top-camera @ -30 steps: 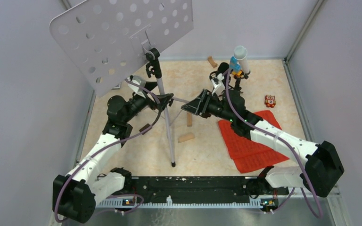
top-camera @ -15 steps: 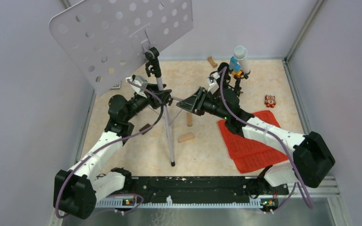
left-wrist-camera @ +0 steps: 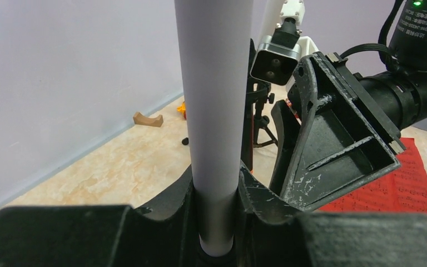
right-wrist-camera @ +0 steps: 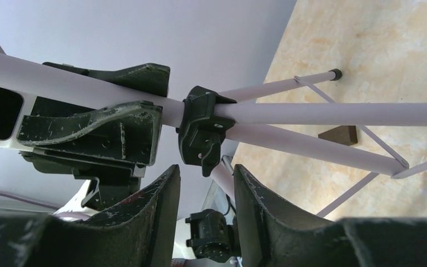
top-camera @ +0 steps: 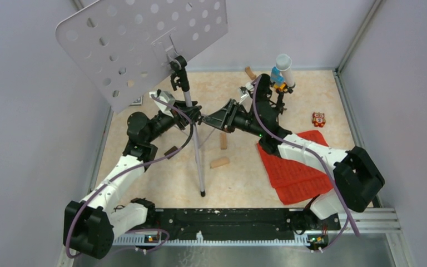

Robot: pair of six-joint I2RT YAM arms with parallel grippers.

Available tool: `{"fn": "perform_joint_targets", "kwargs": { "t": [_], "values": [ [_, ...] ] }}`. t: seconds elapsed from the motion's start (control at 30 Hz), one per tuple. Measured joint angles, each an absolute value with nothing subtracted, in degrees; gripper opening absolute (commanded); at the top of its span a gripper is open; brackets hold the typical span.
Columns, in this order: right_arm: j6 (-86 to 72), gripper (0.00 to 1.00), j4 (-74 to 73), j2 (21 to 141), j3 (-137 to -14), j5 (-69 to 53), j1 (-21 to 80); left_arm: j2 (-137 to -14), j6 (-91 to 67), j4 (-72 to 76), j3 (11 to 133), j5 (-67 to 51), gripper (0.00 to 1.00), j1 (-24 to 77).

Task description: Pack up the instrument practice props

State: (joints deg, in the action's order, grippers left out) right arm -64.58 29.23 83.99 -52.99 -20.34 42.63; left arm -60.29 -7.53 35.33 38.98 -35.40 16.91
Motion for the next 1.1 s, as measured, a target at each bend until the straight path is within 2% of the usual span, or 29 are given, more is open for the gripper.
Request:
{"fn": "perform_joint_targets", "kwargs": {
  "t": [0.3, 0.43, 0.5, 0.6, 0.87, 1.1],
  "values": [
    [-64.58, 0.33, 30.79, 87.48, -54.72, -21.15, 42.63, -60.55, -7.66, 35.94, 38.98, -38.20, 0.00, 15.88],
    [-64.53, 0.20, 31.16, 88.82, -56.07, -22.31, 42.63, -60.82, -8.29, 36.51, 38.98, -39.97, 0.00, 15.18],
    [-64.36, 0.09, 31.97, 89.49, -56.84, -22.76, 42.63, -61.10, -8.80, 37.10, 38.98, -40.88, 0.00, 14.90],
    [-64.12, 0.00, 33.47, 90.70, -57.28, -23.99, 42.59, -61.21, -9.08, 37.41, 38.98, -41.58, 0.00, 14.33],
    [-58.24, 0.00, 36.84, 91.46, -57.06, -25.71, 42.83, -61.54, -9.58, 38.04, 38.98, -42.94, 0.00, 13.61],
    [-35.09, 0.00, 36.14, 87.46, -55.24, -16.27, 47.75, -62.13, -10.17, 39.18, 38.98, -44.73, 0.00, 13.15]
  ]
}}
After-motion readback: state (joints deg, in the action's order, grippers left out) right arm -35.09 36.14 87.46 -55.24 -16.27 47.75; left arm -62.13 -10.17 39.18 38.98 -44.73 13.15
